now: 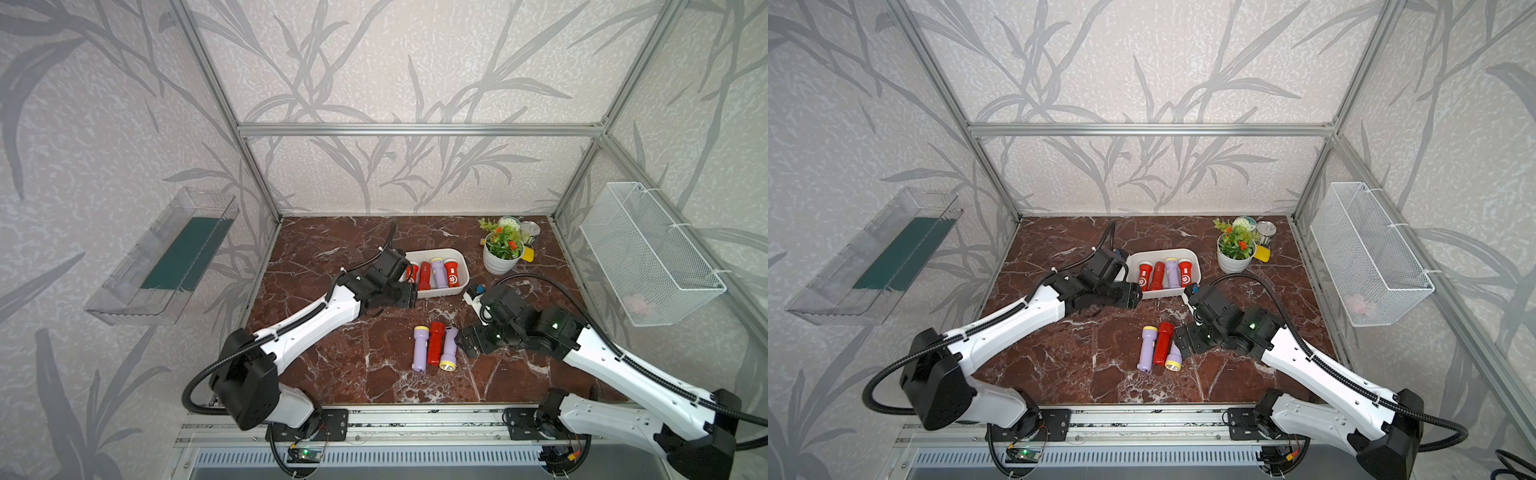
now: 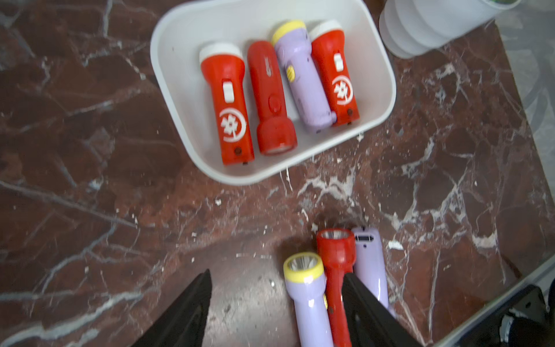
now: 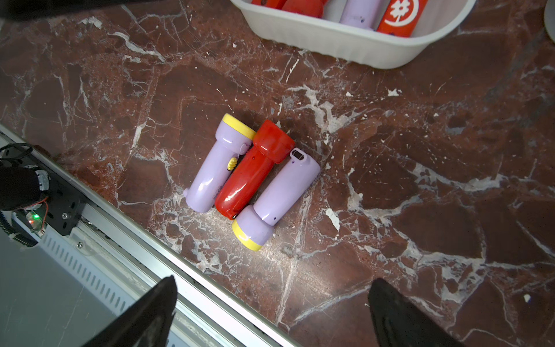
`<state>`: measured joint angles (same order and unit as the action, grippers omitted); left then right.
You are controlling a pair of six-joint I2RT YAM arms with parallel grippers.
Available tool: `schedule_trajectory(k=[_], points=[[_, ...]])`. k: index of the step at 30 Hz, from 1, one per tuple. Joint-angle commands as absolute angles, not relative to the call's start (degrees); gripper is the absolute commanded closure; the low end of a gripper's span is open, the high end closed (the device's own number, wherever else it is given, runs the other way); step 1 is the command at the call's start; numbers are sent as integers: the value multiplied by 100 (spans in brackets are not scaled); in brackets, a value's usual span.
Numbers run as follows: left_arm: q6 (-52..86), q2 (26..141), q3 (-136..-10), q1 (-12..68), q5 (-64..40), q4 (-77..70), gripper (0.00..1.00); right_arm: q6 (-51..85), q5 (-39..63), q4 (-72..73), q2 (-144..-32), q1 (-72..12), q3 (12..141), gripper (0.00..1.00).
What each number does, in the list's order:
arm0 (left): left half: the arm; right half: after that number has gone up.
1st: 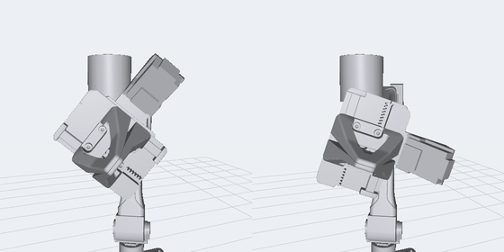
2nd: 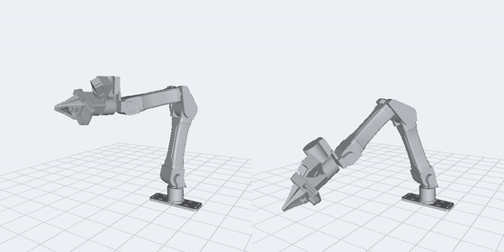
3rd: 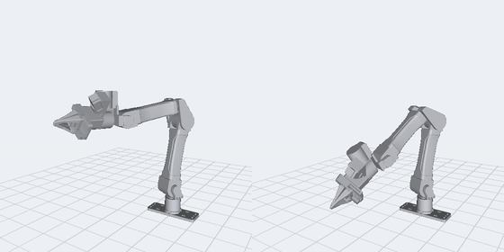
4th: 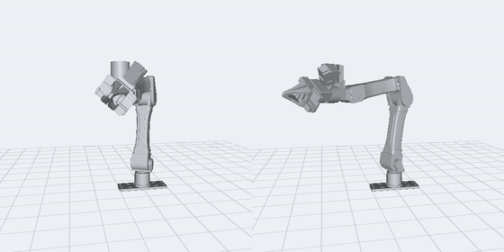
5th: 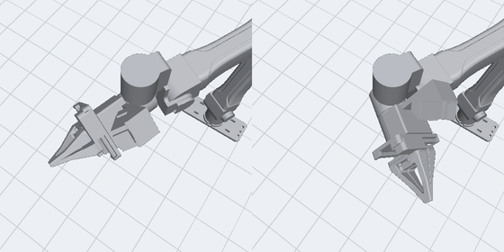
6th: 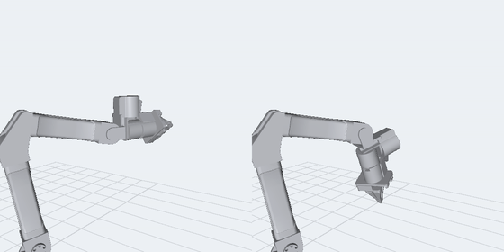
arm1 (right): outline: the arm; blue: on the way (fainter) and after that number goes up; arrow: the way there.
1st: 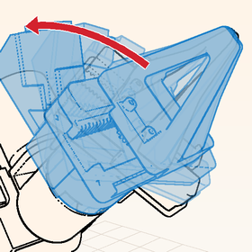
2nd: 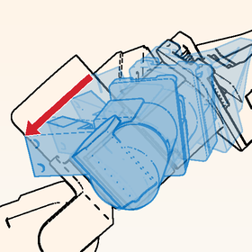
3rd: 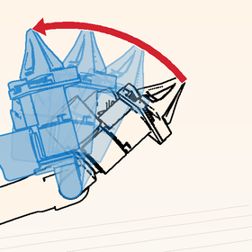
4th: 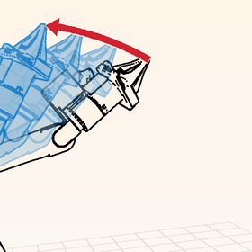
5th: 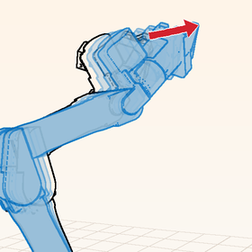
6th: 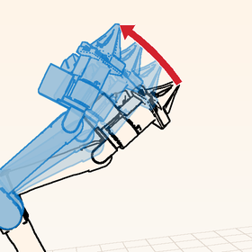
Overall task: Put the flashlights into the storage boxes
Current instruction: Pick up the flashlight from the center of the board.
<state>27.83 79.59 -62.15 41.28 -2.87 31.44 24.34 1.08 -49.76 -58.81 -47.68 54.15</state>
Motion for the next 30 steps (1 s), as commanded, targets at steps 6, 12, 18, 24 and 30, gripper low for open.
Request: schedule_trajectory(k=[6,12,18,24,30], points=[[3507,6492,-4939,4631,326,3238,29,2927,97,-4945,-5660,-4746,4892,1],[3698,5482,-4312,4730,448,3634,29,3200,152,-4728,-5675,-4746,4538,3],[3805,4297,-4212,4755,496,4311,28,3431,305,-4329,-5831,-4745,4229,9],[3814,3747,-4531,4757,389,4968,28,3558,407,-3922,-6297,-4746,4169,17],[3832,3539,-4751,4763,211,5249,28,3542,537,-3674,-7022,-4746,4337,23]])
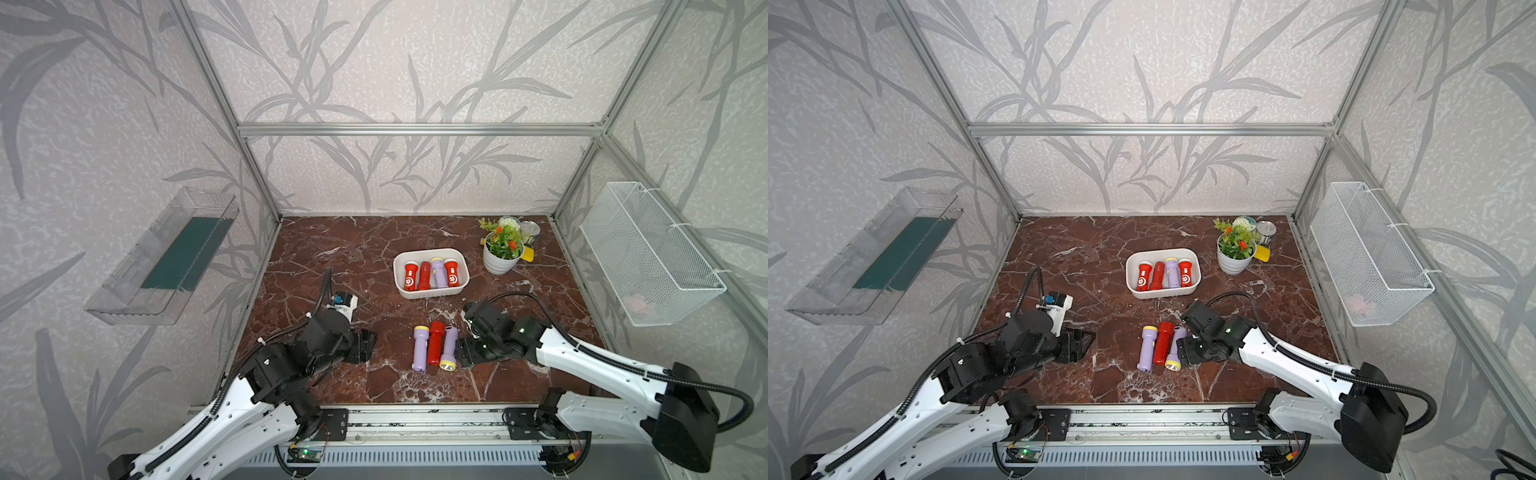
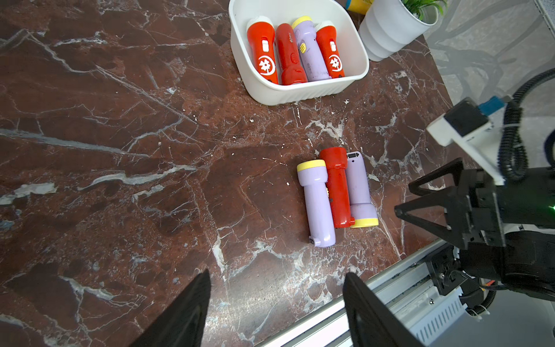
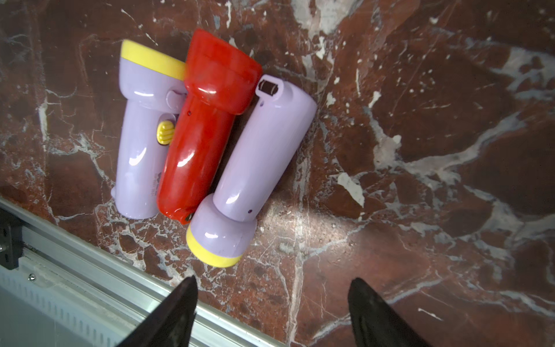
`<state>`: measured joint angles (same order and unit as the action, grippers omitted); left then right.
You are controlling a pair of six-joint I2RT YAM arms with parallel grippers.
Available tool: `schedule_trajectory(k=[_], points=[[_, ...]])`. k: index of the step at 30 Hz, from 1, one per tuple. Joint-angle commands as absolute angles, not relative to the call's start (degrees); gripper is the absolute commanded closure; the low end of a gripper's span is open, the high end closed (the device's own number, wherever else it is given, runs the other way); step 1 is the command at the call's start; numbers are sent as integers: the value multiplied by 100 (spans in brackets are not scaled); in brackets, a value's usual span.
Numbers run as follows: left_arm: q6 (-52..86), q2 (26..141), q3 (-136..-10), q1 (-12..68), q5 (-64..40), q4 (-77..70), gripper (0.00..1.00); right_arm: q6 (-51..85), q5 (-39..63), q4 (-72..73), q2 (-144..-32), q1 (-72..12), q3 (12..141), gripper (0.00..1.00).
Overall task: Put the flashlights into the storage boxes
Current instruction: Pick up the flashlight from the center of the board.
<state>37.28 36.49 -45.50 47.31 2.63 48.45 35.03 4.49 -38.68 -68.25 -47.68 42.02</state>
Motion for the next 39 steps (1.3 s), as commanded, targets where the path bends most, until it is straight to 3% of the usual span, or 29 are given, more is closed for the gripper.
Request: schedule_trajectory(k=[1,14,25,30,39], points=[[3832,3500,-4798,4756,208,5296,27,3547,537,-3635,-7154,-4746,4372,23],[3643,3599,-5254,4764,245,5628,26,3561,672,-3097,-8329,-4729,4664,28],[3503,3627,-5320,4757,472,5572,24,3516,729,-3051,-9011,-4636,4825,46],[3464,3709,-5332,4756,486,5503,23,3455,739,-3143,-9077,-4623,4910,59],[3326,4032,-5320,4755,465,5276,22,3369,514,-3701,-8554,-4619,5199,60]])
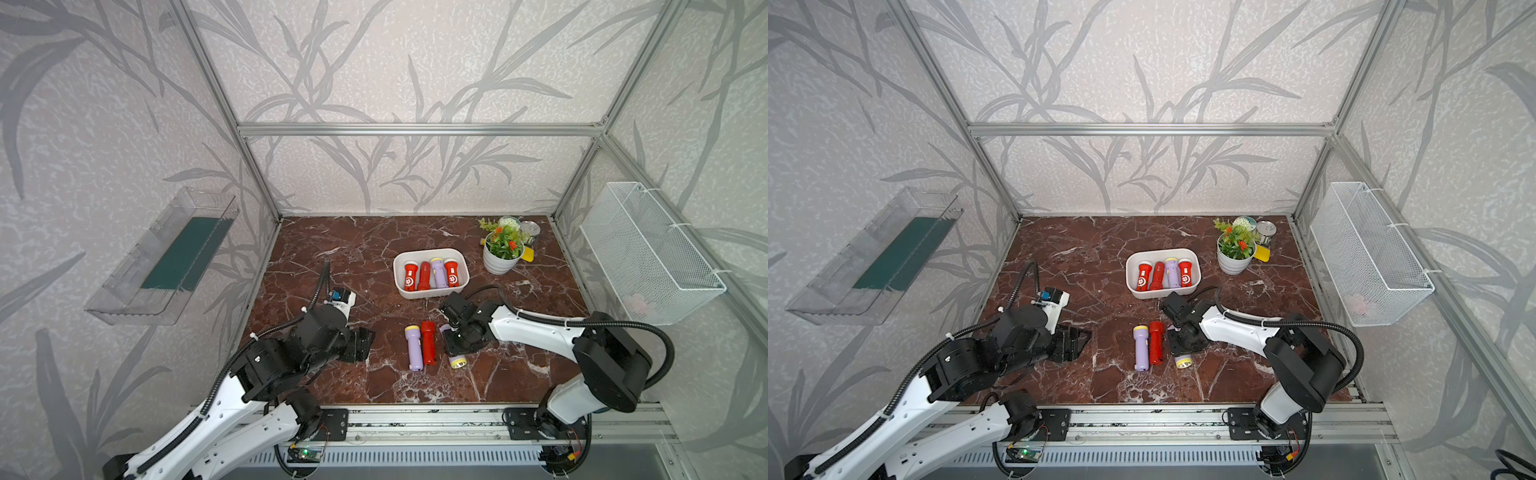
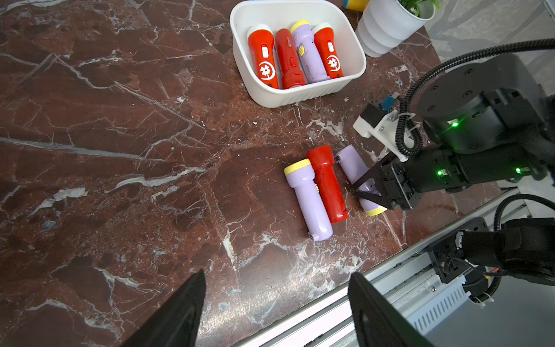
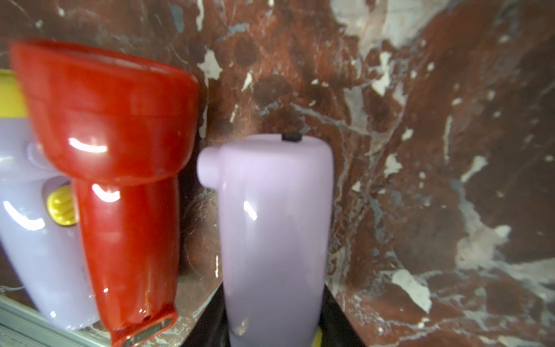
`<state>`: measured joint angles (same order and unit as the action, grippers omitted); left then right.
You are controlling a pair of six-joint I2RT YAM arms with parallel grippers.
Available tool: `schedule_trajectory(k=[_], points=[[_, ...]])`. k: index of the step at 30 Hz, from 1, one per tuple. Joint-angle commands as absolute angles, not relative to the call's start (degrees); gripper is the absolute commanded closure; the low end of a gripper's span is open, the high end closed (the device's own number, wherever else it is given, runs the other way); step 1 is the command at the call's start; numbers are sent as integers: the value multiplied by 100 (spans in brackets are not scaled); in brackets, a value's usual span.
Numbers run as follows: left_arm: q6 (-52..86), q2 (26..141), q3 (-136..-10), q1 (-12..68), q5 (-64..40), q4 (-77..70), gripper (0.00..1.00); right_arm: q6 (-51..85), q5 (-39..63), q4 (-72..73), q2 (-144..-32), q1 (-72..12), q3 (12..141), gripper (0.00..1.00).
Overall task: Put the flashlights into the storage boxes
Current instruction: Pick up the flashlight from the center of the board, then place the flashlight at the storage box.
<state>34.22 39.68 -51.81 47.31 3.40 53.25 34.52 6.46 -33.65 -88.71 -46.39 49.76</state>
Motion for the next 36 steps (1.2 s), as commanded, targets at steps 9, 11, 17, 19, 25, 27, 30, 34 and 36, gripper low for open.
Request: schedule_trajectory(k=[9,11,17,19,25,27,30,34,36], points=[[3237,4314,-5276,4755,491,5056,21,3172,305,-4274,-8200,-4614,5820,60],[3234,4355,-5216,4757,492,4987,21,3092,282,-4372,-8217,-4606,6055,60],[3272,4511,-5031,4757,425,4714,21,2820,220,-4492,-8530,-4471,6758,60],[3296,4585,-4966,4755,341,4580,21,2718,233,-4483,-8699,-4373,6984,59],[3315,4846,-4860,4755,181,4262,20,2408,514,-4320,-9465,-3940,7809,60],[3296,4932,-4863,4759,198,4211,21,2304,667,-4324,-9828,-3766,8172,60],[3263,5065,-4887,4751,211,4147,20,2144,936,-4446,-10590,-3515,8880,60],[3248,5189,-4898,4742,225,4104,20,1959,981,-4671,-11436,-3346,9813,60],[3243,5250,-4906,4737,243,4085,20,1943,1121,-4693,-11741,-3237,10154,60]])
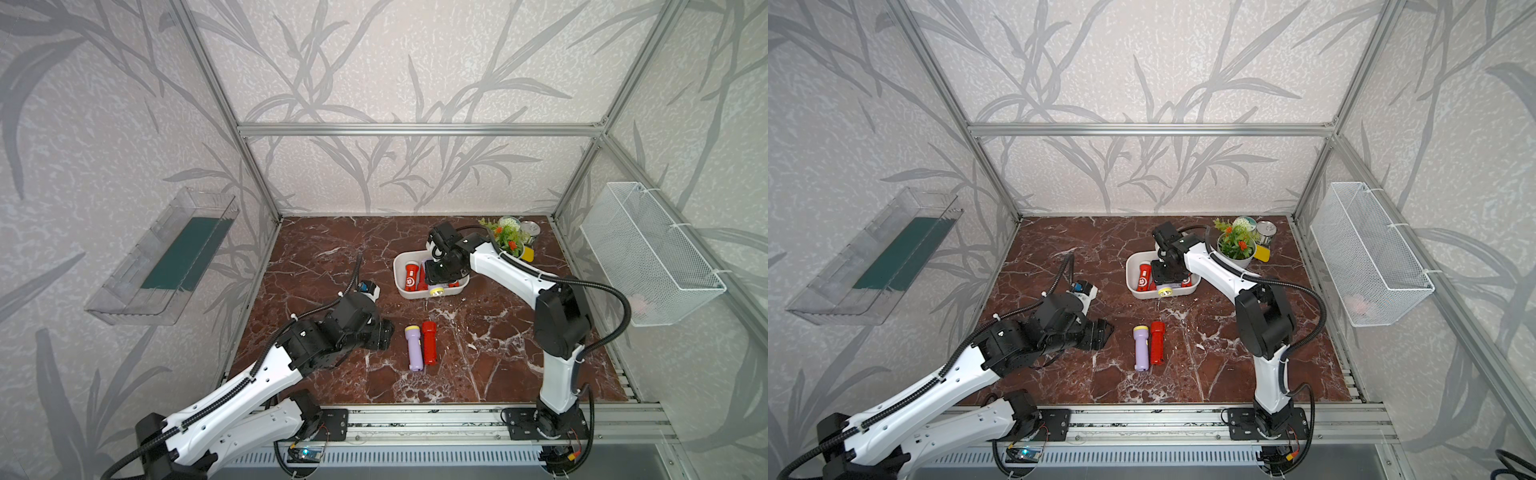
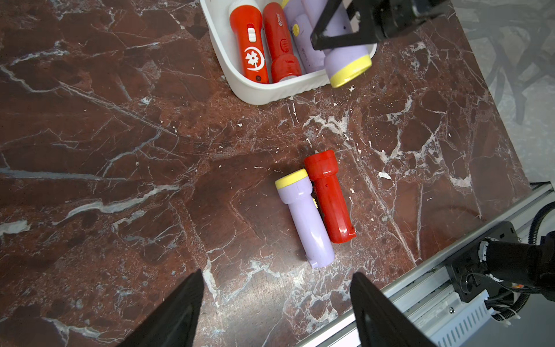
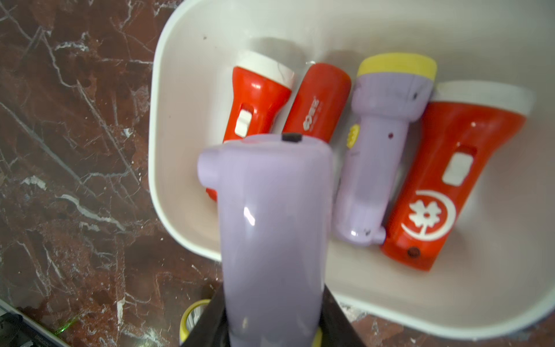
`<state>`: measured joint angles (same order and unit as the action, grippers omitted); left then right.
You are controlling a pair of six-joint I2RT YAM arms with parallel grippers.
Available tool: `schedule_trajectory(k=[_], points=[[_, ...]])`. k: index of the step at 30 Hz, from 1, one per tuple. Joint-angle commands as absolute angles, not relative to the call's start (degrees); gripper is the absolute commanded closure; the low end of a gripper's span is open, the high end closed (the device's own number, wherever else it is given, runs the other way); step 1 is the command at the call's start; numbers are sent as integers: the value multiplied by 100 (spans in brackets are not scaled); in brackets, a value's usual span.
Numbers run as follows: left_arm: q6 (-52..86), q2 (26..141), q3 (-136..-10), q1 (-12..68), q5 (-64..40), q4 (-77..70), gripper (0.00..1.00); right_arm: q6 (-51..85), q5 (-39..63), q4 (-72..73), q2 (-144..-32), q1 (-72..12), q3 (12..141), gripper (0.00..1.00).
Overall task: Put the flashlights into the storage boxes
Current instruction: Place the flashlight at the storage box.
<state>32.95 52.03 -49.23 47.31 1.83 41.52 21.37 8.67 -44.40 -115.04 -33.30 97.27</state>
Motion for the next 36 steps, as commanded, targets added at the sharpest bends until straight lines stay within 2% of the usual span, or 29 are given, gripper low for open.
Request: schedule_trajectory(k=[1,7,18,20,22,25,29,36], points=[[3250,5287,-4919,4741,238,4067,20,1942,1172,-4693,-11885,-3177,10309,60],[3209,5512,-5034,4711,315,4033,20,1872,1345,-4892,-12606,-2884,11027,60],[3096,6075,-5343,4658,219,3896,20,1846,1534,-4663,-12895,-2654,10898,58],[3095,6141,-5363,4661,197,3887,20,1846,1538,-4649,-12918,-2654,10899,55],[3101,6178,-5373,4649,176,3884,20,1822,1547,-4646,-12905,-2654,10889,47],[3118,6180,-5353,4652,162,3866,20,1819,1554,-4558,-12749,-2654,10777,41],[3173,6187,-5285,4654,201,3776,20,1793,1504,-4579,-12333,-2654,10609,41],[3356,6360,-5027,4650,120,3473,20,1767,1410,-4473,-10881,-2653,9620,40]])
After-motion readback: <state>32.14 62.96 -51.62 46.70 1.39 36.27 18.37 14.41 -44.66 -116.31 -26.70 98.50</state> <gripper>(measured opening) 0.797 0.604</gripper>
